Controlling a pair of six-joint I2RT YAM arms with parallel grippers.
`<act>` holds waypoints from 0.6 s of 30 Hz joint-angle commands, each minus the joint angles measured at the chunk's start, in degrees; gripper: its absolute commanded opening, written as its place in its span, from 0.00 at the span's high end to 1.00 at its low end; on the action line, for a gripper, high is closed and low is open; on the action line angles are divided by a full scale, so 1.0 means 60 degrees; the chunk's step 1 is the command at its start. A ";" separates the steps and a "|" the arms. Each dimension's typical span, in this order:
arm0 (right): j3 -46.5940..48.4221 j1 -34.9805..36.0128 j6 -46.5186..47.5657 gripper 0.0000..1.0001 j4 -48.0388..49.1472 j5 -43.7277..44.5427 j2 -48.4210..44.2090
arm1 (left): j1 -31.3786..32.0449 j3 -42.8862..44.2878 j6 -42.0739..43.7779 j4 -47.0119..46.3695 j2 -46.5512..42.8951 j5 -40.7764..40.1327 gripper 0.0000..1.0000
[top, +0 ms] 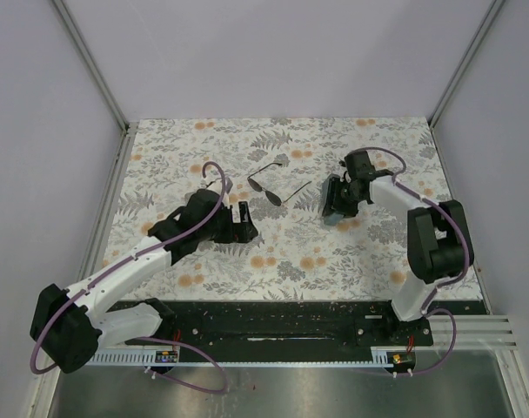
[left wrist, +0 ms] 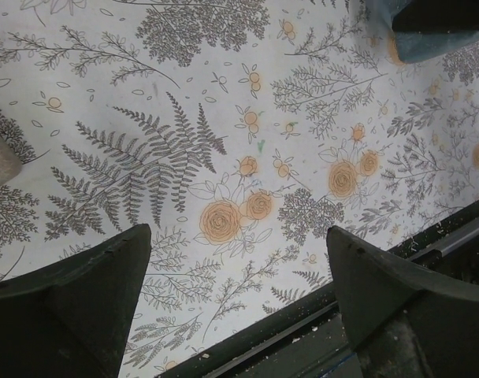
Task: Organize the sunglasses
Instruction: Move the sunglasses case to the center of the board, then pick up the glasses cleaning cloth from the sunglasses case.
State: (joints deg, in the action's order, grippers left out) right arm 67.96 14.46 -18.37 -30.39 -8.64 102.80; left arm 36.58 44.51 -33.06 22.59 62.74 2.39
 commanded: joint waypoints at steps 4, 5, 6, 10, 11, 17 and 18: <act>-0.1643 0.0051 -0.1201 0.20 0.1476 -0.2531 -0.1942 | 0.0407 0.0111 0.0016 -0.0425 0.0222 0.0392 0.04; -0.1891 0.0066 -0.1201 0.16 0.1462 -0.2297 -0.2234 | 0.0466 0.0111 0.0031 -0.0425 0.0265 0.0392 0.04; -0.2024 0.0066 -0.1215 0.14 0.1476 -0.2121 -0.2367 | 0.0495 0.0125 0.0031 -0.0425 0.0280 0.0407 0.05; -0.2041 0.0051 -0.1142 0.18 0.1140 -0.1768 -0.2442 | 0.0583 0.0096 0.0017 -0.0527 0.0383 0.0436 0.04; -0.1997 0.0051 -0.1157 0.19 0.1067 -0.1564 -0.2413 | 0.0583 0.0082 0.0017 -0.0571 0.0412 0.0494 0.05; -0.1938 0.0066 -0.1391 0.54 0.0876 -0.0684 -0.2266 | 0.0671 0.0067 0.0016 -0.0791 0.0661 0.0802 0.05; -0.1938 0.0066 -0.1406 0.65 0.0890 -0.0611 -0.2222 | 0.0686 0.0038 -0.0012 -0.0835 0.0661 0.0846 0.05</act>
State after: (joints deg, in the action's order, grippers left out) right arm 55.51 14.68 -26.20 -24.84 -17.93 89.76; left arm 40.10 44.51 -33.06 21.65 66.48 5.23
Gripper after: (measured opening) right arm 0.494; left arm 0.954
